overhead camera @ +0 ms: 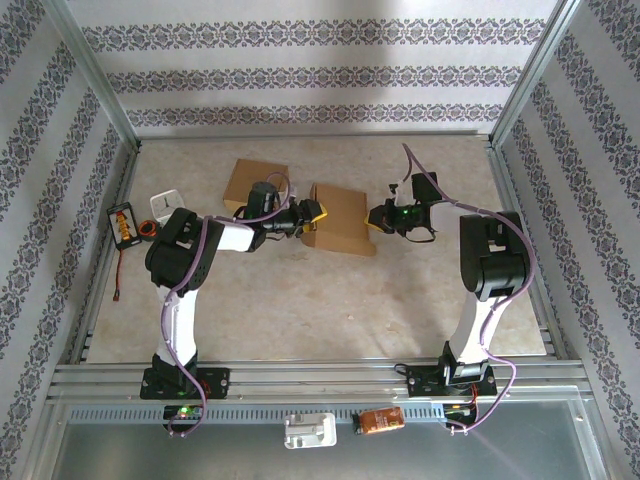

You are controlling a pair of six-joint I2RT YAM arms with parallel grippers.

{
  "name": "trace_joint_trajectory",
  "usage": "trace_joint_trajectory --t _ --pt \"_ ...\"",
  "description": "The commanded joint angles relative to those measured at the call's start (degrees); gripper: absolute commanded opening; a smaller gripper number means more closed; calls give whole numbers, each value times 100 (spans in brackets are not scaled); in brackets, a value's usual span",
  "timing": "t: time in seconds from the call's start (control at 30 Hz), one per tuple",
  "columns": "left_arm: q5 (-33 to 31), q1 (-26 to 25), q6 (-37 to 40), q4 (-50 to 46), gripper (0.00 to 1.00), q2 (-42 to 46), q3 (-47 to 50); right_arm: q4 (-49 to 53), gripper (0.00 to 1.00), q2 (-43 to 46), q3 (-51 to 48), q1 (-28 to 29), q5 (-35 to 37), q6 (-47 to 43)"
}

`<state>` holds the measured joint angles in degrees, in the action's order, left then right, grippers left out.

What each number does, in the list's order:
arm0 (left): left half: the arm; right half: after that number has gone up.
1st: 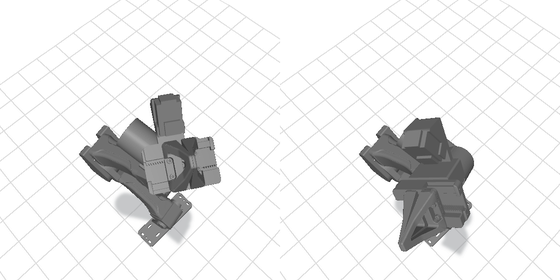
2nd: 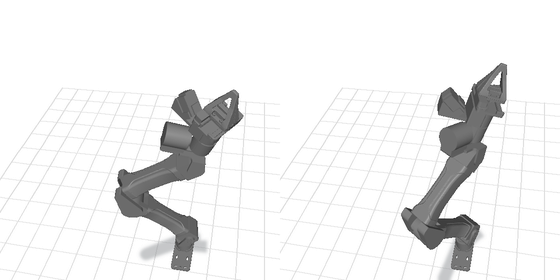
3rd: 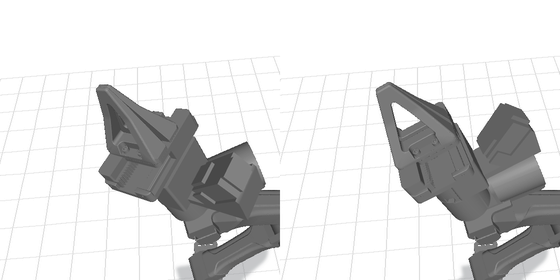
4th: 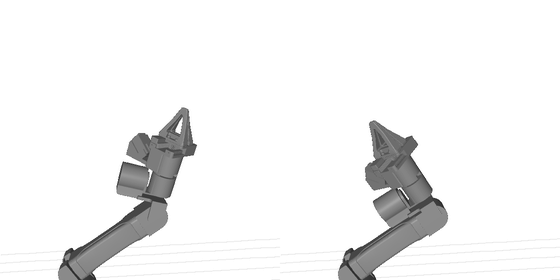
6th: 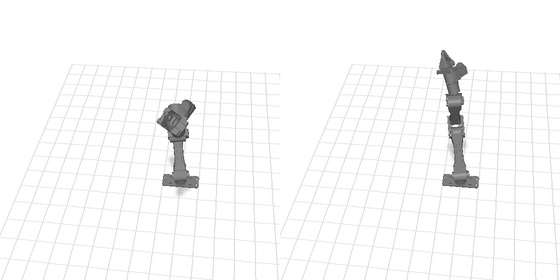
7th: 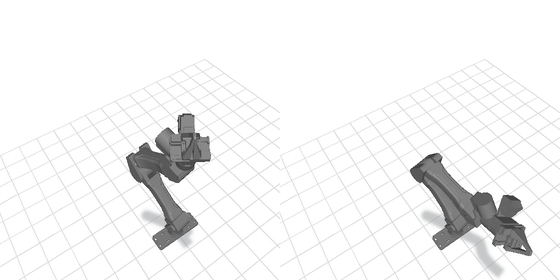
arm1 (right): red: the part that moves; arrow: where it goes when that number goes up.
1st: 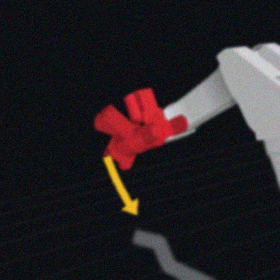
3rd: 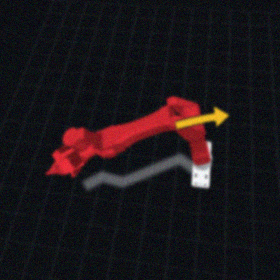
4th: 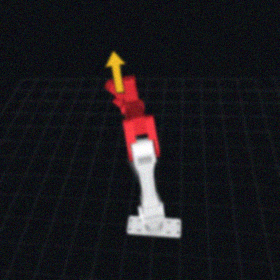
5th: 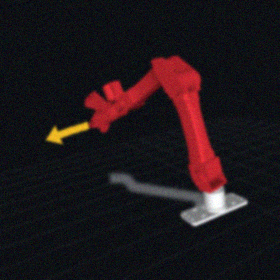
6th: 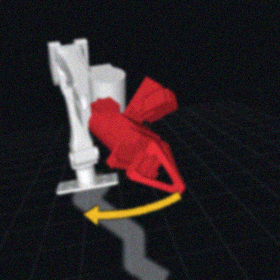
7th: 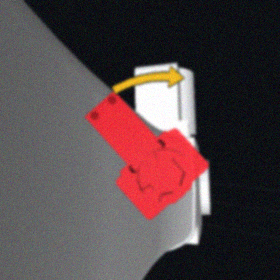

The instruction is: Fold the paper box

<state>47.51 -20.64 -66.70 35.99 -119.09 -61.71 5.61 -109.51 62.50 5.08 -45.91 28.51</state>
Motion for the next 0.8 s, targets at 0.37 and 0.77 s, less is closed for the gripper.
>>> trace_joint_trajectory --t 0.37,0.77 --pt "-923 -52 379 -1749 47 1250 45 192 59 3131 -808 1148 2656 -1653" --pt "-1022 -59 58 -1885 48 2080 37 -1753 94 4318 -2189 3169 4224 -6222"
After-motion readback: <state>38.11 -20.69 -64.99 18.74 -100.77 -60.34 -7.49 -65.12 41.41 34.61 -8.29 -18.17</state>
